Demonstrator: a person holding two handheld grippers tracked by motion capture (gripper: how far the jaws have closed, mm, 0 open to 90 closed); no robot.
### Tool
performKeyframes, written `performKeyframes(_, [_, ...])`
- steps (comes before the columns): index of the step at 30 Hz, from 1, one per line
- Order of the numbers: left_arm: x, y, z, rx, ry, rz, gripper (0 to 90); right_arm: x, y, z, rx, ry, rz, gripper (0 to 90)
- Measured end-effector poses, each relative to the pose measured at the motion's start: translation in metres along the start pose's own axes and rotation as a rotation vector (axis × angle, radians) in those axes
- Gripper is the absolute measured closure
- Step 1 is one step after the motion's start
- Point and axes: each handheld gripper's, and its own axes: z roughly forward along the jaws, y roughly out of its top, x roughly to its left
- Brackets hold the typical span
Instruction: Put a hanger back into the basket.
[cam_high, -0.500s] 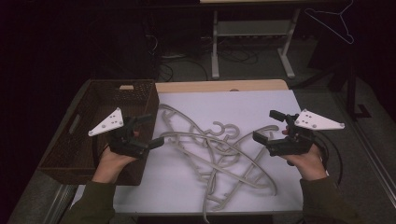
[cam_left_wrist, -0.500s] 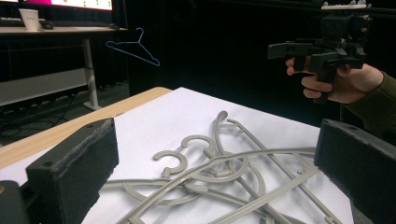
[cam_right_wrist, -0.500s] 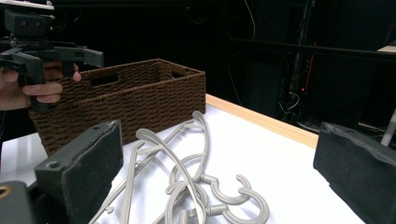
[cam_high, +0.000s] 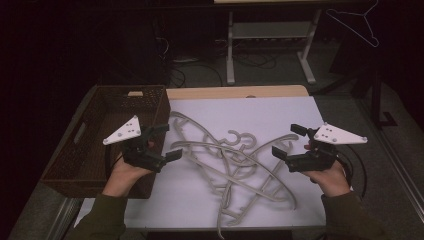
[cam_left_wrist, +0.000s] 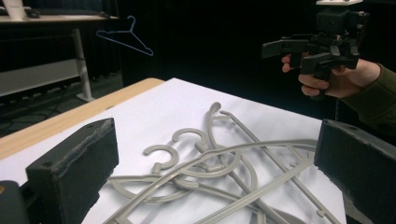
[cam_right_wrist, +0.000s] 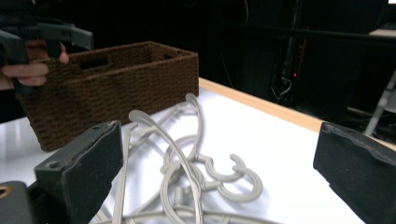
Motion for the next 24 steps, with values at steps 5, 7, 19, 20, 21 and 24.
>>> performKeyframes(5, [-0.005, 0.001, 0.014, 0.039, -0.022, 0.014, 0.0, 0.001, -0.012, -0.001, 0.036, -0.002, 0.011, 0.9])
performKeyframes(7, [-0.006, 0.001, 0.02, 0.054, -0.031, 0.014, 0.0, -0.001, -0.02, -0.002, 0.056, -0.003, 0.017, 0.9])
performKeyframes(19, [-0.005, -0.001, 0.055, 0.119, -0.075, 0.018, 0.0, -0.003, -0.036, -0.007, 0.125, -0.005, 0.039, 1.2])
performKeyframes(20, [-0.004, -0.001, 0.057, 0.126, -0.079, 0.02, 0.0, -0.003, -0.037, -0.007, 0.135, -0.007, 0.041, 1.2])
performKeyframes(21, [-0.002, -0.002, 0.064, 0.138, -0.077, 0.018, 0.0, -0.003, -0.04, -0.007, 0.139, -0.005, 0.043, 1.3])
performKeyframes(24, [0.001, -0.002, 0.072, 0.151, -0.079, 0.022, 0.0, -0.004, -0.041, -0.008, 0.136, -0.009, 0.044, 1.3])
